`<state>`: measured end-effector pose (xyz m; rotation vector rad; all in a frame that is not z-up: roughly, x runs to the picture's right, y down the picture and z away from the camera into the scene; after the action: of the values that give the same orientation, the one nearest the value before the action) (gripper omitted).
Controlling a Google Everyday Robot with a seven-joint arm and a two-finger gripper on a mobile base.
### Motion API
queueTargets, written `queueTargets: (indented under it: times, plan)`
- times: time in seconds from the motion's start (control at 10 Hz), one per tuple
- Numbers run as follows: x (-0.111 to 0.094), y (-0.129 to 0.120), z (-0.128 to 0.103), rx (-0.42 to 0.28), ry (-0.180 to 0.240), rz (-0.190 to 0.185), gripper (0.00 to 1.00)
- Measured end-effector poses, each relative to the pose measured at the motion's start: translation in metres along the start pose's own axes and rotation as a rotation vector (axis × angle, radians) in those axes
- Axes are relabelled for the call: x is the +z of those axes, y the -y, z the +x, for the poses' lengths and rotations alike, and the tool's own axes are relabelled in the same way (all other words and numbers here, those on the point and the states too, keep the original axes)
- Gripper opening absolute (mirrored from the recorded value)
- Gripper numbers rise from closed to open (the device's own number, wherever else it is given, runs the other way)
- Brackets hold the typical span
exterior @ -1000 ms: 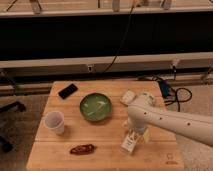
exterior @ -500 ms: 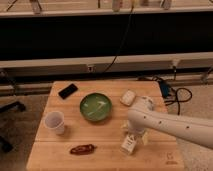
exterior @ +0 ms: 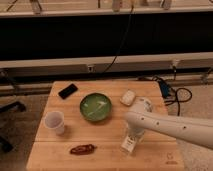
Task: Place the bottle in the ceramic bowl
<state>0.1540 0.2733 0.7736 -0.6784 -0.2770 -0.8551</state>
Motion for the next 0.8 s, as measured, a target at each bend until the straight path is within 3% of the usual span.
queueTargets:
  times: [0.2, 0.6, 0.8]
  plan:
    - [-0.003, 0.003, 0.001, 0.0, -0.002, -0.003, 0.02]
    - [-0.036, 0.039, 0.03, -0.028, -0.016, -0.012, 0.0]
    - [-0.037, 0.041, 0.03, -0.033, -0.021, -0.02, 0.0]
